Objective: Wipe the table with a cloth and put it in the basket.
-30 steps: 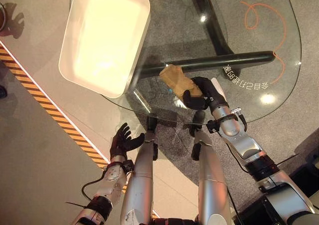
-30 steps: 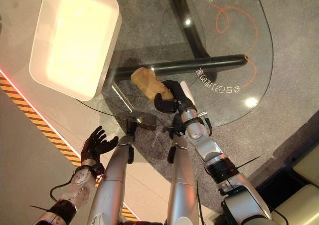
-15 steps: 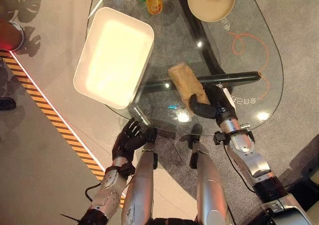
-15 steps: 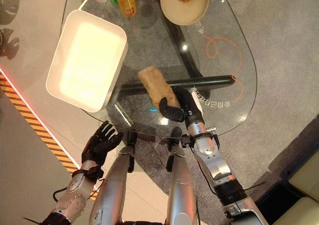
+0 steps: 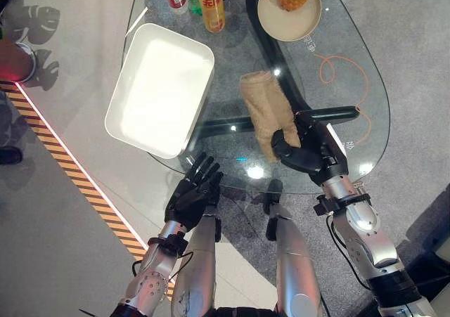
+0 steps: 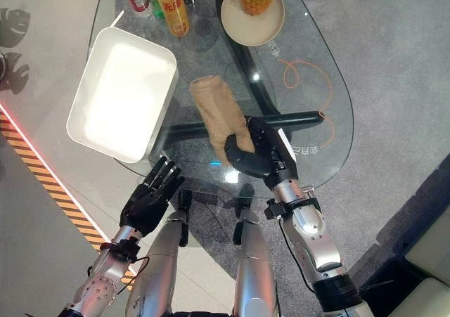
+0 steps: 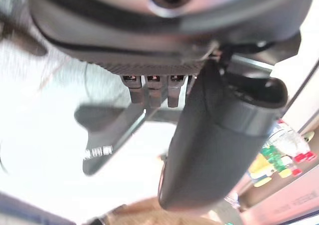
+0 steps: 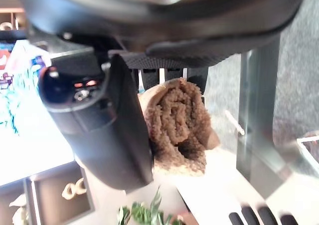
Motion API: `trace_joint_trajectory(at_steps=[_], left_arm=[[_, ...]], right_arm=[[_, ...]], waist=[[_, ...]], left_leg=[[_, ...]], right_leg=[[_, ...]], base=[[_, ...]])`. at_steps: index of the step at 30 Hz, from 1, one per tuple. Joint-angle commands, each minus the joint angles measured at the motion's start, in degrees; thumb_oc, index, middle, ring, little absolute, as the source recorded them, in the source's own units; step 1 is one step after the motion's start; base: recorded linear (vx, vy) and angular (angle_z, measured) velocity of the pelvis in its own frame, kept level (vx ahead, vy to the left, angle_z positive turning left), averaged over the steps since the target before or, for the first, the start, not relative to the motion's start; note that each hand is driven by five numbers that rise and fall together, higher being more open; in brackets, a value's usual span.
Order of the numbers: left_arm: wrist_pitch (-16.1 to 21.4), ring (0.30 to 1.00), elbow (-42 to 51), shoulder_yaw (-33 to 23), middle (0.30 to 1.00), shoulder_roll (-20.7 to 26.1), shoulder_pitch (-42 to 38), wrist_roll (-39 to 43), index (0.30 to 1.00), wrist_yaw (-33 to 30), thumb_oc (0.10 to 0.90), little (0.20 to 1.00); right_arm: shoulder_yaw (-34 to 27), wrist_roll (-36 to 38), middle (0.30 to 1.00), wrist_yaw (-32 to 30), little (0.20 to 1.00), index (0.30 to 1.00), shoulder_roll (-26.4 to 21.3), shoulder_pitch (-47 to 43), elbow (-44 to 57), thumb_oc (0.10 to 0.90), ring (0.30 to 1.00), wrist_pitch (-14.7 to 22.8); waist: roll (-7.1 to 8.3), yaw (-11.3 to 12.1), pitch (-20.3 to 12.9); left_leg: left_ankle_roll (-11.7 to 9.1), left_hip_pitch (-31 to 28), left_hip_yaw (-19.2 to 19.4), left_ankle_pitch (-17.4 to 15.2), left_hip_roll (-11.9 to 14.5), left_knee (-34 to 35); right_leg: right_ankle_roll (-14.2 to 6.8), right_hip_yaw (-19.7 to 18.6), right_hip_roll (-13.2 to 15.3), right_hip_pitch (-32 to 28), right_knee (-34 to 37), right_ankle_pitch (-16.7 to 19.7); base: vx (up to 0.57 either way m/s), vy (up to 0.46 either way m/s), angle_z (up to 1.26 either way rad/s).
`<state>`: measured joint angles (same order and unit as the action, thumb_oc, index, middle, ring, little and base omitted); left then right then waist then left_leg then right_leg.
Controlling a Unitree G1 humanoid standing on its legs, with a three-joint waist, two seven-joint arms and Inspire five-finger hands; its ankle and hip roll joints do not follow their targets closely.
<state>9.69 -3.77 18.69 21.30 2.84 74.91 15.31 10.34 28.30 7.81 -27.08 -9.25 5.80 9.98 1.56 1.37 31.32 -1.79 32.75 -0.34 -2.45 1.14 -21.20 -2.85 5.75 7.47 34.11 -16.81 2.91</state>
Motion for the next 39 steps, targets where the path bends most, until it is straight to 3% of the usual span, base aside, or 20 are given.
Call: trace_joint_trajectory(at_steps=[1,10,21,26,30,39], left_arm=[[-0.1,0.9,11.2,-2.3,0.9,0.9,3.1,5.6,0.9,8.1,0.8,0.9],[0.6,0.9,11.8,-1.8,0.9,1.4,-1.3,10.3,0.9,7.8,0.8,0.9],[-0.4,0.9,13.5,-0.3,0.9,1.5,-3.3,9.8,0.9,6.8,0.8,0.9],[1.0,0.9,13.6,1.2,0.9,1.4,-4.6,8.2,0.9,4.4,0.8,0.9],[1.5,0.9,13.6,1.6,0.9,1.1,-5.5,8.1,0.9,4.0,0.8,0.9],[2.9,0.9,15.1,2.7,0.9,0.2,-4.8,5.8,0.9,6.3,0.8,0.9]], right_arm=[[-0.9,3.6,0.3,6.5,0.2,0.3,-1.6,-3.3,15.9,0.1,0.3,9.6],[3.3,2.6,0.3,9.9,0.2,0.3,-3.0,-5.0,16.7,0.1,0.3,7.2],[8.2,-2.5,0.3,6.1,0.2,0.3,-3.7,-6.4,15.8,0.1,0.3,5.2],[11.3,-5.6,0.3,5.6,0.2,0.3,-3.2,-7.8,16.5,0.1,0.3,3.3],[13.7,-8.3,0.3,1.2,0.2,0.3,-3.1,-8.9,15.5,0.1,0.3,-0.9],[14.6,-9.5,0.3,-7.6,0.2,0.3,-1.3,-6.4,12.6,0.1,0.3,-3.9]], waist=[[0.23,-0.6,-1.5],[1.36,-1.5,-1.5],[0.88,-1.6,-1.5],[0.64,-1.7,-1.5],[0.37,-1.5,-1.5],[-0.19,-1.6,-1.5]], left_leg=[[5.6,-1.0,5.0,1.0,-3.7,2.1],[5.5,0.9,5.3,1.0,-3.2,0.1],[5.4,2.9,5.4,1.5,-3.3,-1.1],[5.6,3.4,5.3,1.7,-3.6,-1.1],[5.6,3.4,5.3,1.9,-3.8,-1.0],[5.6,3.7,5.4,2.2,-4.1,-0.4]], right_leg=[[1.1,1.0,-5.5,-3.6,-0.2,-0.8],[1.2,0.2,-5.9,-2.4,-0.9,-0.4],[1.3,-0.6,-5.7,-0.7,-1.5,-0.2],[1.4,-0.9,-5.8,-0.2,-1.6,-0.2],[1.5,-1.2,-5.7,-0.1,-1.6,-0.2],[1.8,-1.6,-5.7,0.4,-1.4,-0.2]], base=[[0.01,-0.021,-0.09],[0.01,-0.016,-0.1],[0.0,0.011,-0.01],[0.0,0.011,-0.02],[0.0,0.021,-0.03],[0.0,0.011,0.0]])
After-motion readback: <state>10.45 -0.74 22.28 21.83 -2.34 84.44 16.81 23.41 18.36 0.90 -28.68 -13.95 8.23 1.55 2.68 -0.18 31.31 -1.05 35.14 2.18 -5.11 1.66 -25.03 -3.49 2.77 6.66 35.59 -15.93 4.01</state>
